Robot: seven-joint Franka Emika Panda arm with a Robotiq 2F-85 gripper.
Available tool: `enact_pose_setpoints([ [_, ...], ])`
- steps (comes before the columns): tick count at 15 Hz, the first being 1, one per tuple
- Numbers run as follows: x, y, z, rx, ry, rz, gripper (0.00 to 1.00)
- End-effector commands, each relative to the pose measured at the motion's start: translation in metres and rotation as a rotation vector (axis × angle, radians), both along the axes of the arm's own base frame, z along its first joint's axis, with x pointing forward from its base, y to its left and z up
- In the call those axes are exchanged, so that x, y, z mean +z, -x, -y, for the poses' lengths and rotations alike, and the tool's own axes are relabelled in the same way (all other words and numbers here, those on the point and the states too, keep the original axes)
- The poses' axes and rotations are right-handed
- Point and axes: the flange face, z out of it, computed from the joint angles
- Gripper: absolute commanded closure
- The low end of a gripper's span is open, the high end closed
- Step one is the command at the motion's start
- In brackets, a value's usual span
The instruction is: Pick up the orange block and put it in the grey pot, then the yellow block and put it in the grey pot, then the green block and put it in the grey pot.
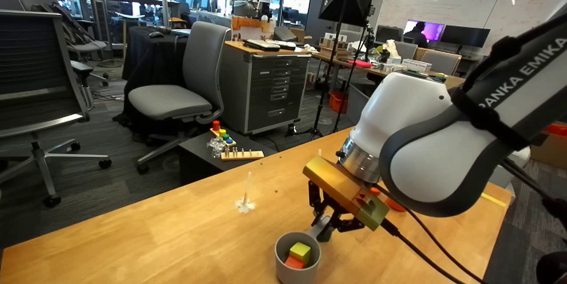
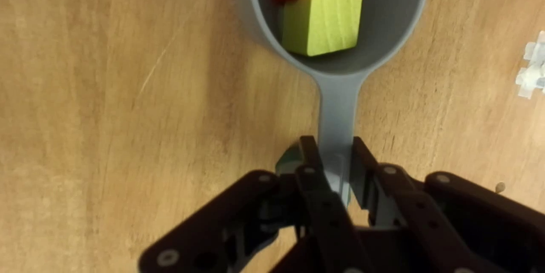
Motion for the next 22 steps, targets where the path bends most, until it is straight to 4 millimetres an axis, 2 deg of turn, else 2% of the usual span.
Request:
enact_pose_setpoints([
  [1, 0.001, -0.014, -0.014, 0.021, 0.033, 0.017, 0.92],
  [11, 0.001, -0.045, -0.031, 0.064, 0.079, 0.048, 0.9],
  [12, 0.001, -0.047, -0.032, 0.067, 0.08, 0.051, 0.76],
  [13, 0.001, -0.048, -0.033, 0.072, 0.083, 0.055, 0.9],
  [14, 0.001, -0.05, -0.033, 0.071, 0.084, 0.055, 0.9],
  [15, 0.001, -0.051, -0.033, 0.071, 0.085, 0.056, 0.6],
  [17, 0.001, -0.052, -0.032, 0.067, 0.086, 0.06, 0.49],
  [22, 0.006, -0.051, -0.032, 0.066, 0.083, 0.068, 0.09],
])
